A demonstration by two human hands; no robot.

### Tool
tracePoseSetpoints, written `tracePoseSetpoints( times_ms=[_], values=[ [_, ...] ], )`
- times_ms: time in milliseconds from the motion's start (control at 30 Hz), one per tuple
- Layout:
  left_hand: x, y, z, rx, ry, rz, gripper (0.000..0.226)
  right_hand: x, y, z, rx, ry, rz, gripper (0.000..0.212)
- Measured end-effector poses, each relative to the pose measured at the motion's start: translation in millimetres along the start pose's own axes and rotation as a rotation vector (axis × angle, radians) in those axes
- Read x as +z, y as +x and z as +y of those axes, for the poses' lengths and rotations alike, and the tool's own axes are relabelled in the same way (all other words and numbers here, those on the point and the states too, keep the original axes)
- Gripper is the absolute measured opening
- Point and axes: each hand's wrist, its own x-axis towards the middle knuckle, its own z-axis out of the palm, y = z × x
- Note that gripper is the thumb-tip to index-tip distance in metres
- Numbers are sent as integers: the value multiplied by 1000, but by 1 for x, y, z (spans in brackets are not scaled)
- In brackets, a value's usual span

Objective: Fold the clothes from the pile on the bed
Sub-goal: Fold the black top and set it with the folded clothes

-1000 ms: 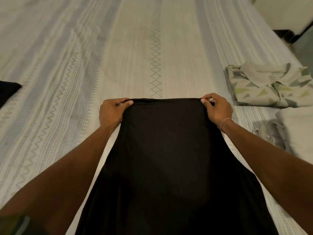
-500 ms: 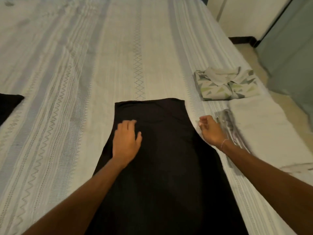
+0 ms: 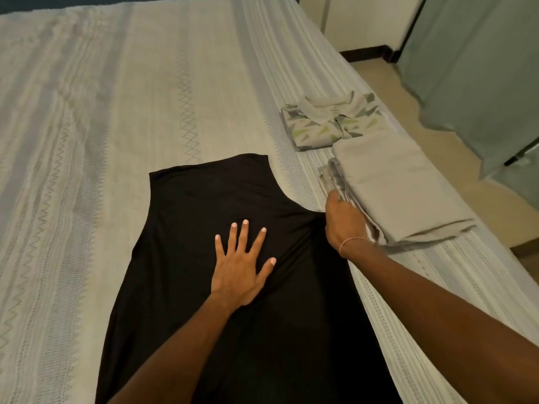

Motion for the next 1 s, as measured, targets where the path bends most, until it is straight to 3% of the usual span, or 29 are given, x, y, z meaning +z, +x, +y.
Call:
tracePoseSetpoints(
  times_ms=[100,233,333,433,567,667,767,833,1000],
  values=[
    [1,0,1,7,7,-7,77,10,-19,-1,-35,47,54,33],
    [-6,1,4,-5,24,-66,78,22,-66,5,-49,199,5,45],
    [-17,-11,27,-35,116,-49,74,21,-115,16,103,341,-14,38],
    [-17,-41,68,92,58,66,71,18,-154,33,334,402,-154,34],
    [6,-90,119,336,29,57,70,15,-195,61,373,610,-363,34],
    [18,-111,136,313,33,-1,71,12,-219,81,410,850,-559,32],
    [24,-132,149,251,24,-52,73,11,-250,101,466,812,-458,54],
    [27,-139,149,230,55,-49,74,10,-268,107,475,733,-358,55],
    [29,-166,166,278,89,-55,76,0,-305,121,317,717,-453,47]
  ],
)
